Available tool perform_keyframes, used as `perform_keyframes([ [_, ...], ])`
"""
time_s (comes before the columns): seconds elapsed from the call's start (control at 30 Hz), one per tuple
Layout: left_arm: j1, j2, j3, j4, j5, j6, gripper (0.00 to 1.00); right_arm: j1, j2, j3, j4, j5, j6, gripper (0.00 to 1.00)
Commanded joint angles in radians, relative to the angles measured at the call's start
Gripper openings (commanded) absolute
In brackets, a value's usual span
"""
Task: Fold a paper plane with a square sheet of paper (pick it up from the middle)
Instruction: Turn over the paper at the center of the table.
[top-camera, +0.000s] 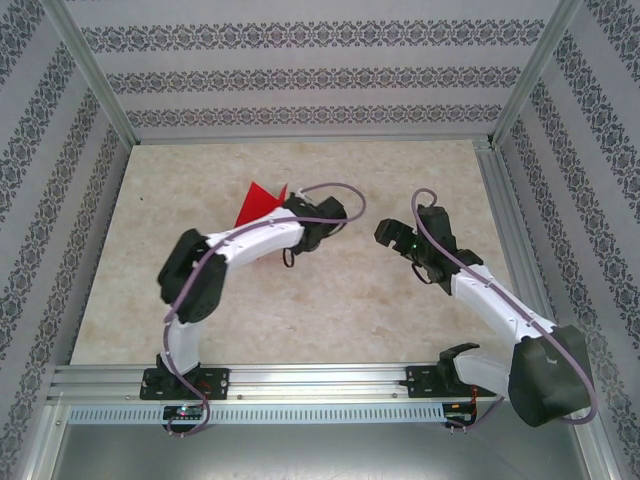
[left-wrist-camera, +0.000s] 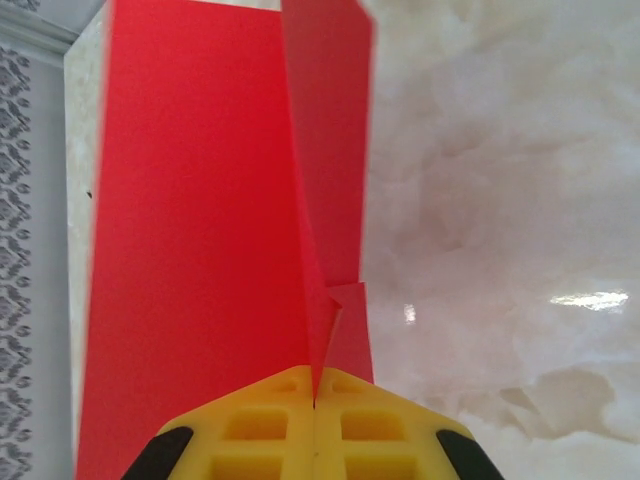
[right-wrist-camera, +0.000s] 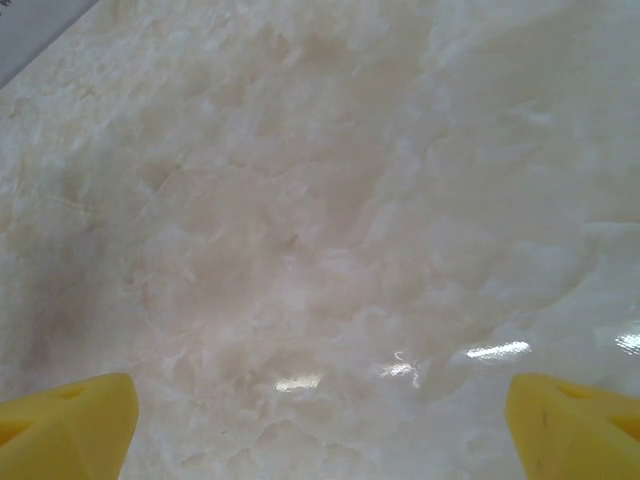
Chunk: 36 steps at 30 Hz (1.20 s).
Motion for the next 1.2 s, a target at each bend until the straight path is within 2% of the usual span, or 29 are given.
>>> perform_keyframes([
  [0.0, -0.061, 0.095, 0.086, -0.084, -0.127, -0.060, 0.04, -0.017, -0.036, -0.023, 0.005, 0.026, 0.027, 0.95],
  [0.33, -0.144, 0.232, 0.135, 0.038, 0.086, -0.028, 0.11, -0.060, -0.093, -0.058, -0.018, 0.042, 0.045, 0.95],
  [0.73, -0.147, 0.194, 0.119, 0.096, 0.230, -0.007, 0.33, -0.076, -0.067, -0.049, -0.013, 0.001, 0.059, 0.95],
  [0.87, -0.147, 0.092, 0.099, 0.123, 0.330, 0.003, 0.40, -0.076, -0.050, -0.037, -0.005, -0.042, 0.043, 0.95],
  [1.0, -0.132, -0.075, 0.019, 0.229, 0.484, 0.014, 0.48, -0.071, 0.002, -0.026, 0.054, -0.178, 0.026, 0.93],
  [1.1, -0.096, -0.195, -0.061, 0.309, 0.586, 0.002, 0.54, -0.040, 0.056, -0.009, 0.093, -0.252, 0.027, 0.92],
  [1.17, -0.051, -0.266, -0.128, 0.373, 0.667, -0.018, 0.56, 0.001, 0.091, 0.011, 0.097, -0.257, 0.025, 0.92],
])
